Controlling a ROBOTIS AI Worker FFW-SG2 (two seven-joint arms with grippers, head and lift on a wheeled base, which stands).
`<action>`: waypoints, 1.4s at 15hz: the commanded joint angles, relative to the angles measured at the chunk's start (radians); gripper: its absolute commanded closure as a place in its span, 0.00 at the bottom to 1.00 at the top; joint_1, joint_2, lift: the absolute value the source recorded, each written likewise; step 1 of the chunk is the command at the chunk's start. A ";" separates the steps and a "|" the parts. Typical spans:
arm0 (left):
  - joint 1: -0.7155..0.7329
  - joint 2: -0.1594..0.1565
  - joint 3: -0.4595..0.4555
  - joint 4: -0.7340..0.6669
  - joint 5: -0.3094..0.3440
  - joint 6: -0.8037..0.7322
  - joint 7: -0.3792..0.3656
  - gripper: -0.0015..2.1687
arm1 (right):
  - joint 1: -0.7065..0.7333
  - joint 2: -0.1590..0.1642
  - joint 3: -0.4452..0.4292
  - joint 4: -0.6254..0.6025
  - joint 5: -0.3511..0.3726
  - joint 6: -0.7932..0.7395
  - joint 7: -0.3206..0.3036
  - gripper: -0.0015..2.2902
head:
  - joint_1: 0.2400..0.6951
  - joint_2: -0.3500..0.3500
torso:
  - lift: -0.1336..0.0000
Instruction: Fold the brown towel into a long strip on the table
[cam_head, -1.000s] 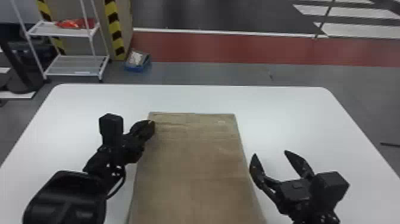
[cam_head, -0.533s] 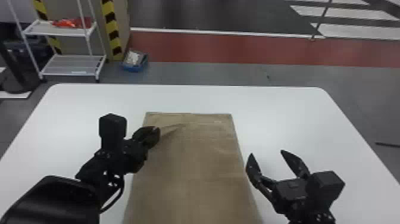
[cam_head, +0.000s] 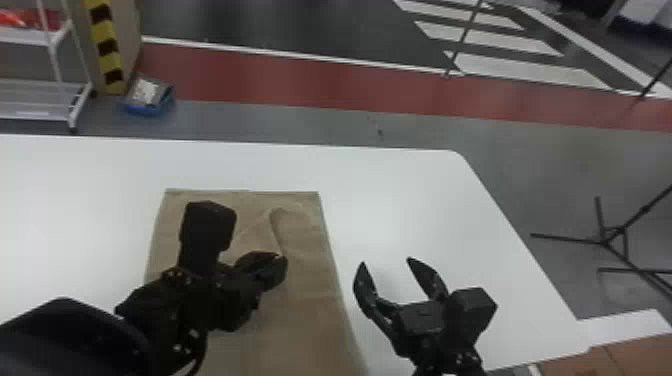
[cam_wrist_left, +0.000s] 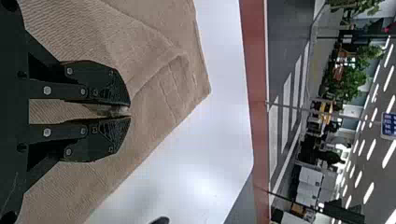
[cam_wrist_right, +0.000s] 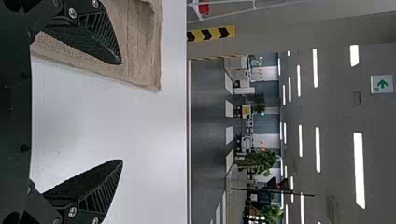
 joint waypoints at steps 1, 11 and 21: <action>-0.032 -0.033 -0.054 -0.006 0.024 0.010 0.015 0.46 | 0.003 0.000 -0.012 0.013 -0.018 -0.008 0.001 0.06 | 1.00 0.03 | 0.08; 0.045 0.013 0.064 -0.003 0.024 -0.167 0.030 0.01 | 0.023 0.000 0.042 -0.015 0.017 0.013 0.003 0.07 | 1.00 0.00 | 0.08; 0.152 0.079 0.155 0.064 -0.019 -0.410 0.032 0.02 | -0.026 -0.006 0.115 0.031 0.114 0.170 0.023 0.17 | 1.00 0.29 | 0.08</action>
